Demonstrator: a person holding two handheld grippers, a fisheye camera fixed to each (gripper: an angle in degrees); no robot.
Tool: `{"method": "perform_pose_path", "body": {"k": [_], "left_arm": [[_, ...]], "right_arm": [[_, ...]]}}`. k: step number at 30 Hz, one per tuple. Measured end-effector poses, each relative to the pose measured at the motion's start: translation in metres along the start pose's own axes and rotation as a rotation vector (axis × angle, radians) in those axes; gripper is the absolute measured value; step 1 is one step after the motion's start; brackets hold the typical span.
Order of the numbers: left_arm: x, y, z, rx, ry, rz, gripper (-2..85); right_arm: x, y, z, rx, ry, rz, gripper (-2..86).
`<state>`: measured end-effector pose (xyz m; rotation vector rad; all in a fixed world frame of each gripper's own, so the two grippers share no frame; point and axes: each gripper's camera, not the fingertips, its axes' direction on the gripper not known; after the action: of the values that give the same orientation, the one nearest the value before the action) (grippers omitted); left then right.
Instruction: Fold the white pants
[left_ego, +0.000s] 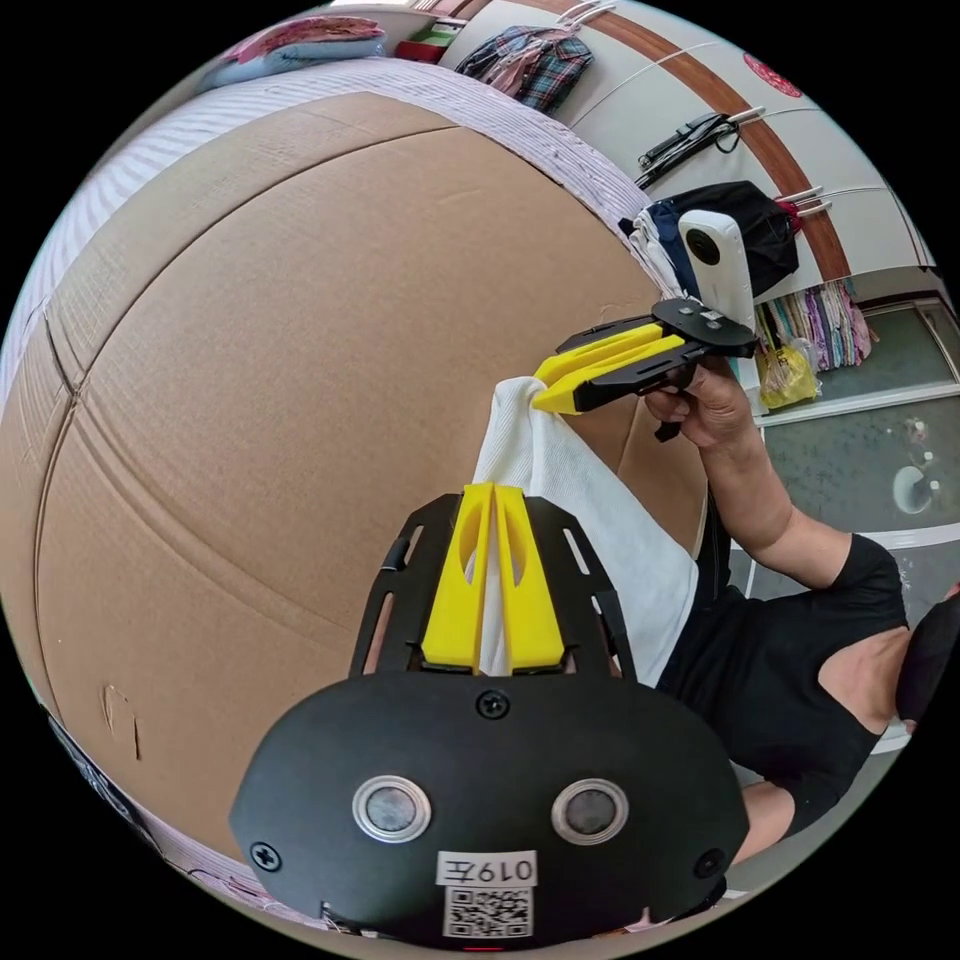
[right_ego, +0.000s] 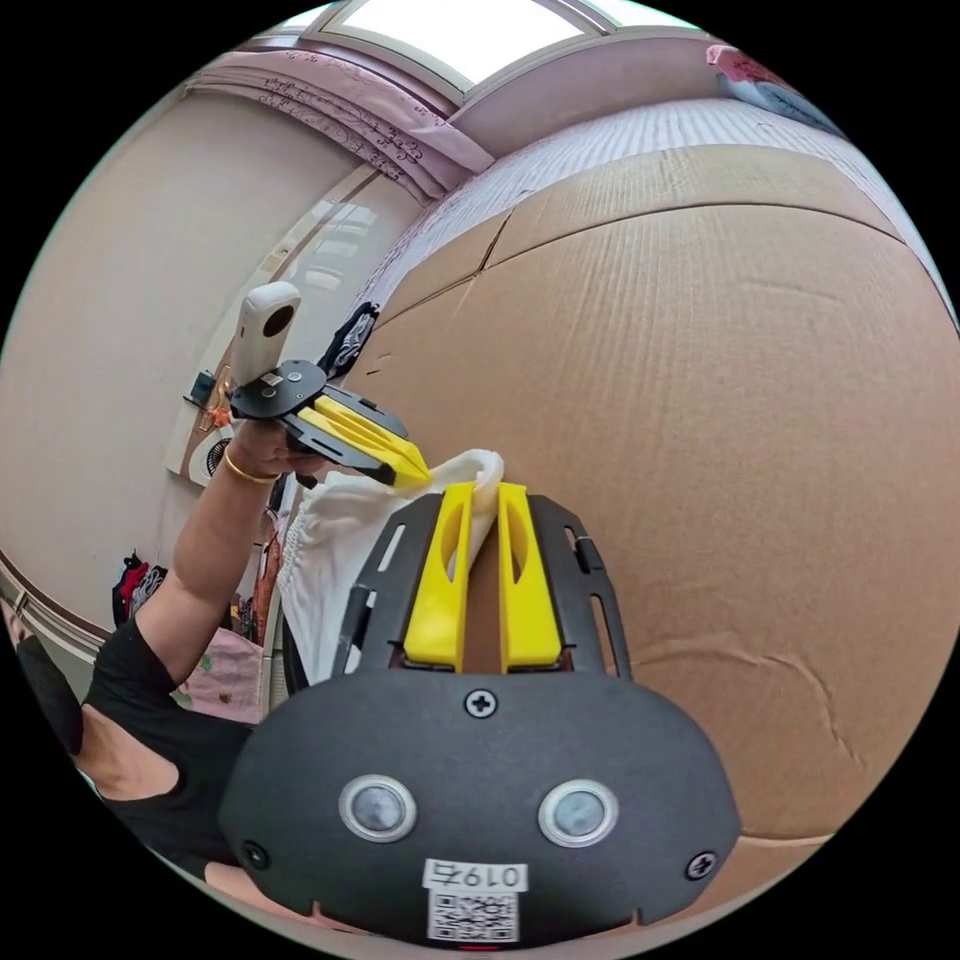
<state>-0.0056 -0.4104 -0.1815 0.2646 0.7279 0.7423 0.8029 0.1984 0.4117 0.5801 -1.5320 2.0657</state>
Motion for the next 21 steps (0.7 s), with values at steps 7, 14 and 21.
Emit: {"method": "perform_pose_path", "body": {"k": [7,14,21], "left_arm": [[0.051,0.058,-0.025,0.029,0.002,0.0,0.8],[0.123,0.13,-0.044,0.112,0.026,0.026,0.8],[0.208,0.22,-0.063,0.177,-0.12,-0.019,0.9]], "right_arm": [[0.106,0.038,0.026,0.042,-0.001,-0.016,5.3],[0.209,0.097,0.061,0.09,-0.024,-0.105,2.3],[0.269,0.208,0.083,0.213,0.008,-0.307,-0.4]]}}
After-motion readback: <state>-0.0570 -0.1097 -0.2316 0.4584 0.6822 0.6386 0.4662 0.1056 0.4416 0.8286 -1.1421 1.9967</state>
